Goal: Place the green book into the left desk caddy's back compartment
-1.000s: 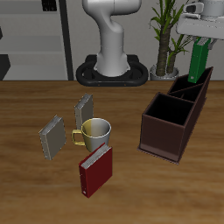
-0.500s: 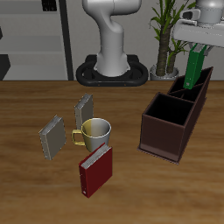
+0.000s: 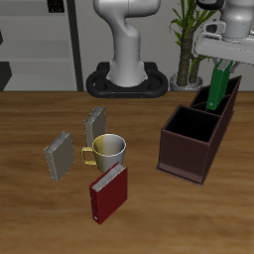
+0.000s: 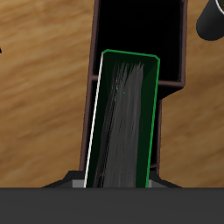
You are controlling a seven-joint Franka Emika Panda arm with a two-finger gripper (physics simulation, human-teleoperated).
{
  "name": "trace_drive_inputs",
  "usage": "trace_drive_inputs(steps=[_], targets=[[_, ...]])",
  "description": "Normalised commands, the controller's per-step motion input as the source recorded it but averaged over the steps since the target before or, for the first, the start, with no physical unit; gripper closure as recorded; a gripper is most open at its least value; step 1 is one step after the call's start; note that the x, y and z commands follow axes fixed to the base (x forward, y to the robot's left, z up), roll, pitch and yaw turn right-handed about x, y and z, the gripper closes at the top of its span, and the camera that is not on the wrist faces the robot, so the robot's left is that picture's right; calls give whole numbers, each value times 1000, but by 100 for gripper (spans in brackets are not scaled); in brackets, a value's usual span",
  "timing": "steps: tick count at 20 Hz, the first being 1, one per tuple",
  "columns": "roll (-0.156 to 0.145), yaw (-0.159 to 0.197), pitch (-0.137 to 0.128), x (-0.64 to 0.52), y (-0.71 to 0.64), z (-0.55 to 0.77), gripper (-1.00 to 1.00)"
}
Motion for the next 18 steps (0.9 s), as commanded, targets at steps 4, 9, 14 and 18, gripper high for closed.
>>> trace_drive_inputs(steps=[4,9,14,18], targets=[[21,8,13,36,113,-160,100],[-7,12,18,116,-27,-175,100],[-9,-6,13,133,-42,-143,100],[4,-1,21,136,42,-147,100]])
